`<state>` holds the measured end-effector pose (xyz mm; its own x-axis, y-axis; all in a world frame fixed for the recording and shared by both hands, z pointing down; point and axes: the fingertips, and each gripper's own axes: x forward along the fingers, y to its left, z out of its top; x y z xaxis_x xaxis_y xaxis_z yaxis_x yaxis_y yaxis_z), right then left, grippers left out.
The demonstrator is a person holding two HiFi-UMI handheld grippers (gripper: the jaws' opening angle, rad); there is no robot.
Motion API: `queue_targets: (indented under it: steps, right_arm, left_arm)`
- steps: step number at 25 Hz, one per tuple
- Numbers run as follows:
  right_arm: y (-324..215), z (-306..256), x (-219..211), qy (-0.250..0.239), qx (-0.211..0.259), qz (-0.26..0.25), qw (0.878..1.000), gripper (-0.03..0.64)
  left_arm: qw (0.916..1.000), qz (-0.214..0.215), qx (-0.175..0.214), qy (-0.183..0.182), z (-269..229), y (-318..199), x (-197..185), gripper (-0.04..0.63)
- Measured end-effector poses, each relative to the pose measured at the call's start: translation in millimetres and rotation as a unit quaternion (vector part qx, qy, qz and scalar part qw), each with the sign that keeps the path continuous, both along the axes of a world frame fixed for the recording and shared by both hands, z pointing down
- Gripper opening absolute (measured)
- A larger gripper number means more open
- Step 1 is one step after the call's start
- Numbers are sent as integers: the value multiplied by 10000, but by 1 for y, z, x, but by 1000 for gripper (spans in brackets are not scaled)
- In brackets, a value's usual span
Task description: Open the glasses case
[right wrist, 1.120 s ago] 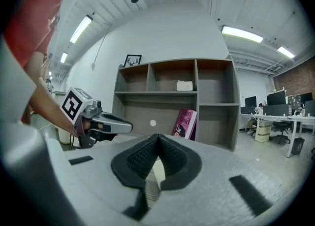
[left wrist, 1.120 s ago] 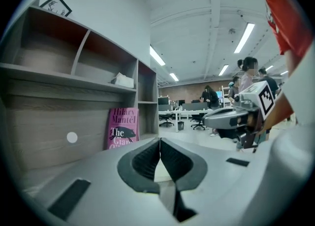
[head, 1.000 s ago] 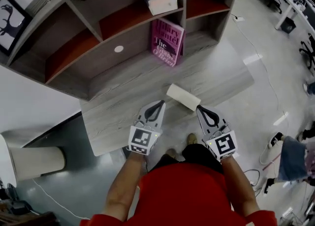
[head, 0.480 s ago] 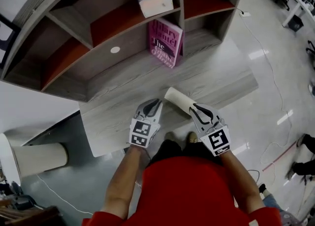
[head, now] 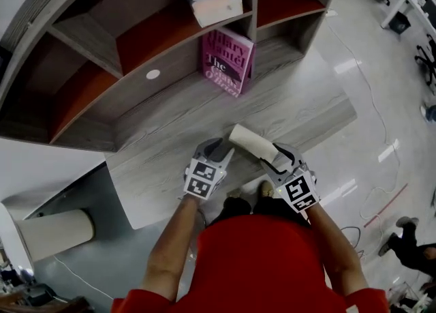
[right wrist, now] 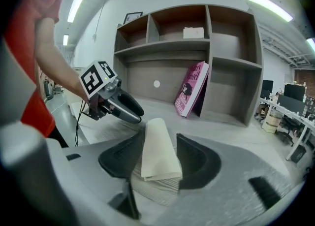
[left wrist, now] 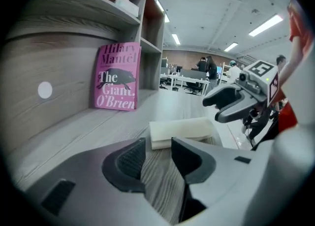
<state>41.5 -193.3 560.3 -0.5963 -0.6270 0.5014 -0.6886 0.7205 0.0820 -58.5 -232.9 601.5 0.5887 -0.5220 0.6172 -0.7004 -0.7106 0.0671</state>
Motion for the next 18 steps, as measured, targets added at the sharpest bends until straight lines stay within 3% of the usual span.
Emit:
queue_targets:
  steps: [9,18]
  right_arm:
    - [-2,39,4,578,-554,-212,9966,322]
    - [0,56,5,808,-850,-370,9924,336]
  left_arm:
    - [9980,374,-489,-109,22,-5,6,172]
    - [9944,693,-782,-143,29,-7,19,170]
